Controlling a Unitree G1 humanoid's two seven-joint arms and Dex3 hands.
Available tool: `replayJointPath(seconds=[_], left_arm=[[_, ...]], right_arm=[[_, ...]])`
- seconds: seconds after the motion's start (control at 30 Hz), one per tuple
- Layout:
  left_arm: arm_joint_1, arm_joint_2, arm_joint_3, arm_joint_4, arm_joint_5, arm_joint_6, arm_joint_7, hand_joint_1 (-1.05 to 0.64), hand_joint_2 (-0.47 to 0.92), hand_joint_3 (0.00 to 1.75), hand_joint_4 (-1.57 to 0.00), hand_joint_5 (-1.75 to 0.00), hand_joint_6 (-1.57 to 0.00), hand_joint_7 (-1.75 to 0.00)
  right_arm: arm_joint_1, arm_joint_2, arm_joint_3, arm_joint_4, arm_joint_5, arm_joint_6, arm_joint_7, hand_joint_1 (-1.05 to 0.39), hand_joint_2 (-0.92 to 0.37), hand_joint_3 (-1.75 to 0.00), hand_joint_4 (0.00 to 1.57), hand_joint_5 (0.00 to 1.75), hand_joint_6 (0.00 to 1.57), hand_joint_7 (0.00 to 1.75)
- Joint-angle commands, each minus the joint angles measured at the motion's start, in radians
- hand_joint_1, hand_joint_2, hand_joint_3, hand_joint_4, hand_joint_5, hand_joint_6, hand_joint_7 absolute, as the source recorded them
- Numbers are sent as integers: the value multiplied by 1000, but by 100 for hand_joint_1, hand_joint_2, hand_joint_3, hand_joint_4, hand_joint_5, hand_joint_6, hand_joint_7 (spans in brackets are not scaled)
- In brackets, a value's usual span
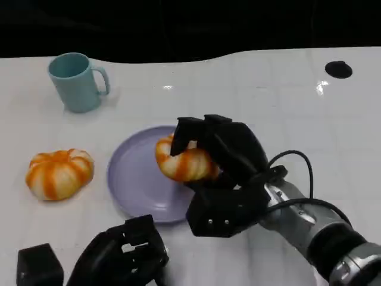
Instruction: Grasp the bread from the table and place it into the plate.
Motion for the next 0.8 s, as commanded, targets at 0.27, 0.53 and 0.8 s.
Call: replayJointPath(seconds=[0.27, 0.53, 0.8], left_arm=[[10, 7, 2, -11, -7, 1, -7, -57, 66, 66, -80, -175, -77, -141], [4, 12, 3, -2, -3, -5, -7, -58, 66, 65, -80, -175, -77, -141], [0, 12, 2, 6, 4, -12, -2, -56, 66, 66, -79, -175, -76, -141]], right_arm=[[-58, 21, 21, 69, 3, 42, 57, -28, -62, -59, 56, 94, 61, 50], [-22, -23, 20, -10, 37, 46, 206, -51, -92, -12, 3, 46, 33, 1], [51, -83, 6, -178, 68, 71, 304, -55, -92, -14, 0, 44, 26, 0]])
